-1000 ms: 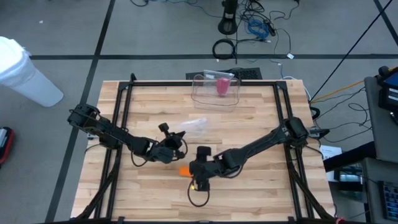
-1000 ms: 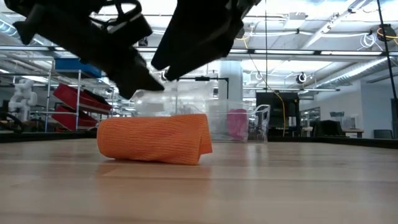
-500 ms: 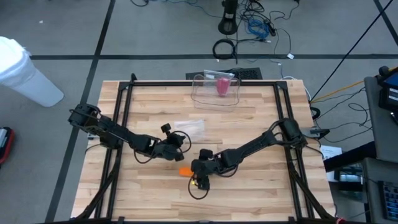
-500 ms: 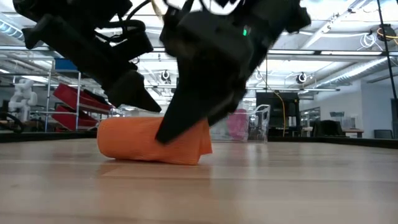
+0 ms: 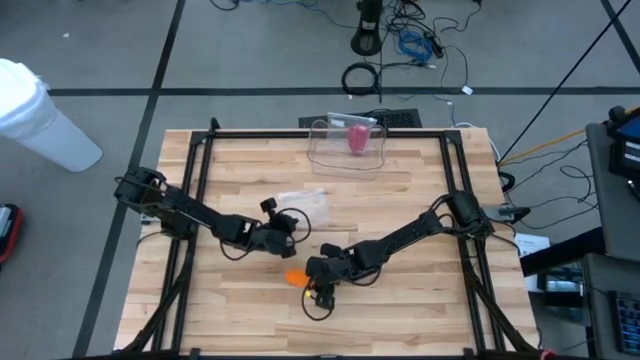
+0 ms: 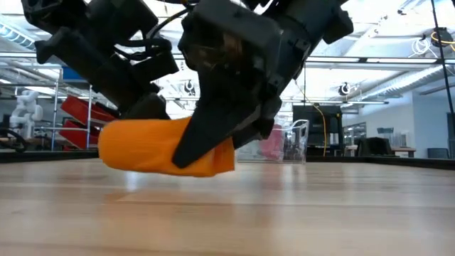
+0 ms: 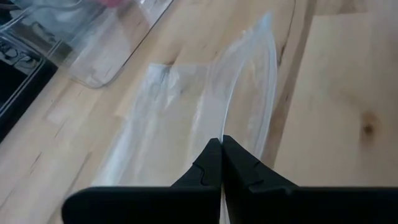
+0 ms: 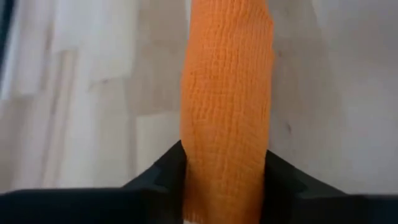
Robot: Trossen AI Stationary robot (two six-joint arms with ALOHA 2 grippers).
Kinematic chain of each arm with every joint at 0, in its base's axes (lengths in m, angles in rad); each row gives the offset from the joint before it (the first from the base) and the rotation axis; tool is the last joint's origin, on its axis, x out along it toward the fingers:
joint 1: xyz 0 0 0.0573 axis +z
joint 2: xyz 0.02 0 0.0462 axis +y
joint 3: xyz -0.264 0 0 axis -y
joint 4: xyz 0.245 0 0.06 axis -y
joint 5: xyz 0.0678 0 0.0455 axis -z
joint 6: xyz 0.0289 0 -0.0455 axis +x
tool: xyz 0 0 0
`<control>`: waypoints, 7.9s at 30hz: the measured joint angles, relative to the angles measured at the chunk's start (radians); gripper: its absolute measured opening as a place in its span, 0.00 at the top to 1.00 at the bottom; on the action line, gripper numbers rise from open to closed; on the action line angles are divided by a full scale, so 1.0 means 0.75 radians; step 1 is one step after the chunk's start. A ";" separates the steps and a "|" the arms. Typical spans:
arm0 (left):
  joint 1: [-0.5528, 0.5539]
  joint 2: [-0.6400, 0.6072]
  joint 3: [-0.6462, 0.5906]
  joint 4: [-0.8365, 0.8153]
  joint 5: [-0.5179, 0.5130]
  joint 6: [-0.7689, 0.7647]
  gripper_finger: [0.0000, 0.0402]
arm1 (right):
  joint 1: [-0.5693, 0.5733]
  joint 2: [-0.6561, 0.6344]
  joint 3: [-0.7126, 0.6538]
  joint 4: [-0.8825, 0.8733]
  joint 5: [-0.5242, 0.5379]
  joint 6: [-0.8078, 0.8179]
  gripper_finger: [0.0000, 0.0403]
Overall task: Roll bandage
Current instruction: Put the orange bandage into the zip bag
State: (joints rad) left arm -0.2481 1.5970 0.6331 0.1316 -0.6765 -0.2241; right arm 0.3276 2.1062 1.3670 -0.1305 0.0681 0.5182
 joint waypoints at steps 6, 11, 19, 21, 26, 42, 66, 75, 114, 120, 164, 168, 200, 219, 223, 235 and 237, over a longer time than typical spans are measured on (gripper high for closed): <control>-0.001 0.000 0.000 -0.035 -0.062 -0.006 1.00 | -0.012 -0.003 -0.001 -0.029 0.006 0.122 0.78; 0.019 0.000 0.000 -0.091 -0.078 -0.034 1.00 | -0.020 -0.076 0.000 -0.077 0.046 0.201 0.79; 0.016 0.001 -0.001 -0.089 -0.069 -0.045 1.00 | -0.059 -0.123 -0.001 -0.343 0.432 0.381 0.79; 0.017 0.001 -0.001 -0.080 -0.047 -0.055 1.00 | -0.073 -0.122 -0.022 -0.334 0.485 0.409 0.79; 0.026 0.024 -0.001 -0.082 -0.024 -0.080 1.00 | -0.102 -0.121 -0.059 -0.297 0.514 0.411 0.79; 0.040 0.073 -0.001 0.077 0.029 -0.079 1.00 | -0.153 -0.111 -0.087 -0.254 0.583 0.370 0.79; 0.040 0.084 0.000 0.248 0.197 -0.038 1.00 | -0.163 -0.064 -0.086 -0.299 0.498 0.423 0.79; 0.040 0.124 0.001 0.295 0.295 -0.026 1.00 | -0.200 -0.068 -0.086 -0.297 0.501 0.417 0.79; 0.008 0.083 0.065 0.250 0.310 0.097 1.00 | -0.124 -0.178 -0.088 -0.338 0.639 -0.137 0.53; 0.006 -0.038 0.066 0.214 0.309 0.092 1.00 | -0.078 -0.249 -0.086 -0.433 0.652 -0.166 0.54; 0.069 -0.053 0.065 0.427 0.609 -0.010 1.00 | 0.102 -0.464 -0.087 -0.389 0.713 -0.216 0.64; 0.069 -0.053 0.065 0.397 0.618 -0.010 1.00 | 0.108 -0.464 -0.087 -0.390 0.723 -0.214 0.64; 0.077 -0.053 0.064 0.546 0.773 -0.045 1.00 | 0.190 -0.585 -0.087 -0.428 0.786 -0.171 0.44; 0.077 -0.053 0.064 0.665 0.817 -0.099 1.00 | 0.169 -0.430 -0.086 -0.629 0.933 -0.144 0.98; 0.075 -0.053 0.065 0.713 0.865 -0.115 1.00 | 0.140 -0.405 -0.087 -0.709 0.953 -0.092 0.97; 0.092 -0.053 0.065 0.681 0.866 -0.111 1.00 | 0.307 -0.561 -0.087 -0.808 1.058 -0.152 0.98; 0.092 -0.053 0.065 0.686 0.866 -0.107 1.00 | 0.341 -0.585 -0.086 -0.906 1.020 -0.184 0.97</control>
State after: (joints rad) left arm -0.1795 1.5574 0.6819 0.6460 -0.0269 -0.3041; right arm 0.5836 1.6673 1.3028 -0.8101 0.8328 0.3799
